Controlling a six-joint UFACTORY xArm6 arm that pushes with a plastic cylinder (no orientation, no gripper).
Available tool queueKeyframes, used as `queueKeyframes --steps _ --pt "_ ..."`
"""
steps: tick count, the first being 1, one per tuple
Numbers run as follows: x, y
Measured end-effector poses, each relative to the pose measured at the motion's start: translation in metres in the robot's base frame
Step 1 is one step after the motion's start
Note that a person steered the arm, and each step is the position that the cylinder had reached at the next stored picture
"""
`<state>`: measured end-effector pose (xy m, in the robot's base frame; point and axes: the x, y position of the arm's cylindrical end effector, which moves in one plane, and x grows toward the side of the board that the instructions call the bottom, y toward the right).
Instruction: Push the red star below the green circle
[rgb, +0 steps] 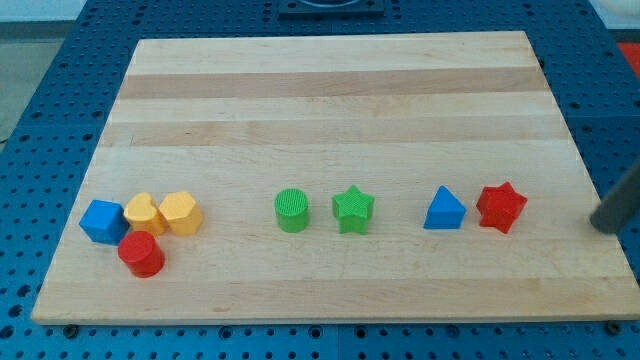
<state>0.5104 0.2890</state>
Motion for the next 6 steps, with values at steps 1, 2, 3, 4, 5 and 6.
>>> queueKeyframes --steps 1,2,3,4,5,6 --pt "-0.004 -0.058" --pt "-0.003 -0.117" --pt "0.033 -0.152" --pt "0.044 -0.144" --pt "0.052 -0.163" --pt "0.051 -0.245"
